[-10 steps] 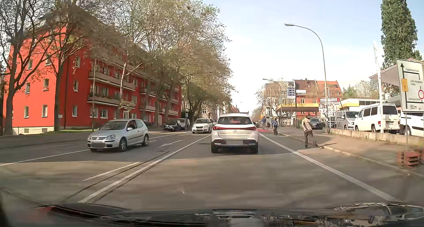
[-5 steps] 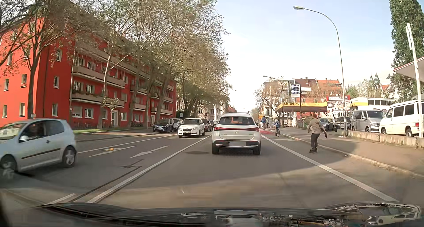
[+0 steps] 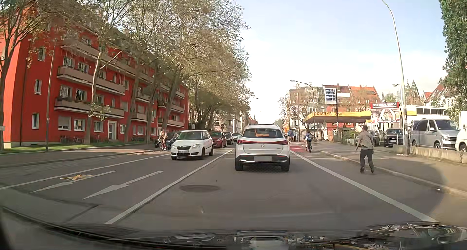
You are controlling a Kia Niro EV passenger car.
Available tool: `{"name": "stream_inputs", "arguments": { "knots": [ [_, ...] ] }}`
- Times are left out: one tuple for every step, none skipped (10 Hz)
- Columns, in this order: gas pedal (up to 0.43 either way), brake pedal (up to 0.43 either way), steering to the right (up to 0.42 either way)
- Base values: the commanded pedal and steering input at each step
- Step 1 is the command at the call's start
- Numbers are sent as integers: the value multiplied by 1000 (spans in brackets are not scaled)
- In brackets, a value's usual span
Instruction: Follow the waypoints while adhering to traffic rules and regulations
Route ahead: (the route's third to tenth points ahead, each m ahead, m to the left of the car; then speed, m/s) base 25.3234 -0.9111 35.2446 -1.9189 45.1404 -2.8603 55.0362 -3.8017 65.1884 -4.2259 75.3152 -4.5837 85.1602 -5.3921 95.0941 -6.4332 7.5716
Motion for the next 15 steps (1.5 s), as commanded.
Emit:
{"name": "stream_inputs", "arguments": {
  "knots": [
    [8, 0, 12],
    [8, 0, 12],
    [8, 0, 13],
    [8, 0, 13],
    [20, 0, 13],
    [28, 0, 13],
    [39, 0, 13],
    [47, 0, 14],
    [59, 0, 14],
    [79, 0, 15],
    [87, 0, 15],
    [98, 0, 15],
    [118, 0, 15],
    [150, 0, 15],
    [150, 0, 15]
  ]
}}
